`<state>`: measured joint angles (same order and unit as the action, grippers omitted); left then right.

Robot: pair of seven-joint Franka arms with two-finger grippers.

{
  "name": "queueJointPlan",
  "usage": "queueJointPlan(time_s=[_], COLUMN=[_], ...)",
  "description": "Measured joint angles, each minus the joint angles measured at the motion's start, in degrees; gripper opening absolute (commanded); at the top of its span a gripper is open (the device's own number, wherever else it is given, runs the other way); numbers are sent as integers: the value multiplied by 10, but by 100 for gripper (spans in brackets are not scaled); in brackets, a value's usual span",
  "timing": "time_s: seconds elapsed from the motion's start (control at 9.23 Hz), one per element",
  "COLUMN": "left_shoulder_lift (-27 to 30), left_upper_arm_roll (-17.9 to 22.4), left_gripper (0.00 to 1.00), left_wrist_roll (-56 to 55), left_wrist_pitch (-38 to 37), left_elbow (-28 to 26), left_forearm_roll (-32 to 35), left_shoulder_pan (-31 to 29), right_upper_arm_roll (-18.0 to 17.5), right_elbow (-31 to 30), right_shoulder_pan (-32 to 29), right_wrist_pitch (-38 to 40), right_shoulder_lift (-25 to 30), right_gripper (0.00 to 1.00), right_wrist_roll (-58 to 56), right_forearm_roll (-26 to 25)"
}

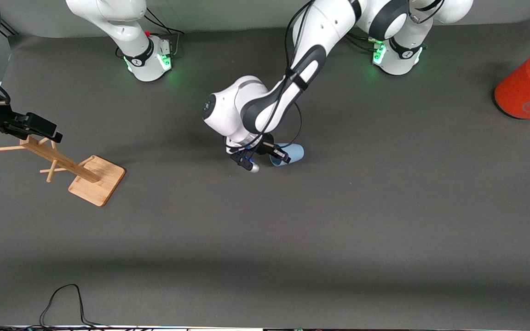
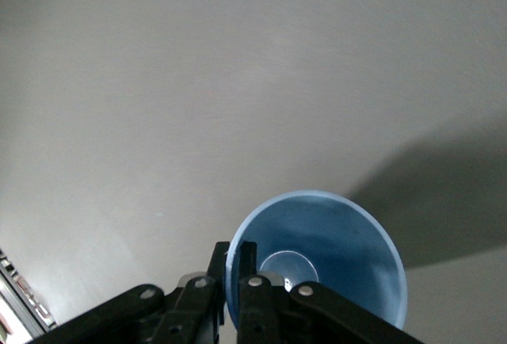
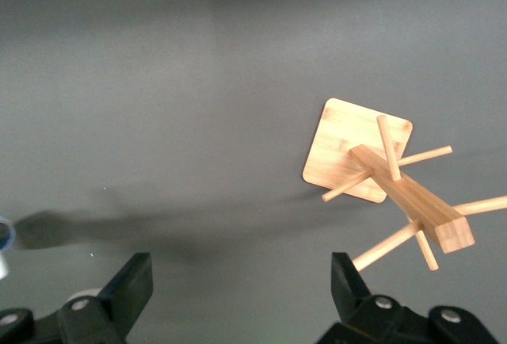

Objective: Rotate and upright cup with both arms
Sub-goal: 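Rotate the held cup with the left gripper until its opening faces up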

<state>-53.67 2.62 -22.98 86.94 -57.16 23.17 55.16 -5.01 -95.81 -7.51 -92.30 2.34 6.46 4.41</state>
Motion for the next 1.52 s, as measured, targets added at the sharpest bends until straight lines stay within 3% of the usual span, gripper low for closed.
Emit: queueJointPlan(time_s=[0.22, 0.33, 0.43, 0.65, 0.87, 1.08, 1.52], left_shoulder_lift=[72, 128, 191, 313, 371, 350, 255], left_upper_arm_roll=[24, 24, 22, 21, 19, 14, 9], left_gripper=[0, 0, 0, 0, 0, 0, 0], left_wrist_roll=[-27, -24, -17, -17, -31, -67, -127], left_wrist_pitch=[-5, -2, 27, 185, 385, 535, 676], left_elbow=[24, 18, -22, -206, -398, -495, -519], left_forearm_roll=[-94, -142, -182, -233, -245, -246, -246], left_shoulder_pan=[-70, -129, -175, -205, -206, -204, -177], right_upper_arm_roll=[0, 0, -1, -3, -5, -5, -16], right_elbow=[0, 0, -1, -1, -1, -1, -2], right_shoulder_pan=[-2, -2, -2, -2, -2, -2, -1], right_wrist_pitch=[0, 0, -2, -11, -15, -19, -10], right_shoulder_lift=[0, 0, 0, 0, 0, 0, -1], right_gripper=[100, 100, 100, 100, 100, 100, 100], right_wrist_roll=[-3, -3, -3, -3, -3, -3, -3], right_forearm_roll=[0, 0, 0, 0, 0, 0, 0])
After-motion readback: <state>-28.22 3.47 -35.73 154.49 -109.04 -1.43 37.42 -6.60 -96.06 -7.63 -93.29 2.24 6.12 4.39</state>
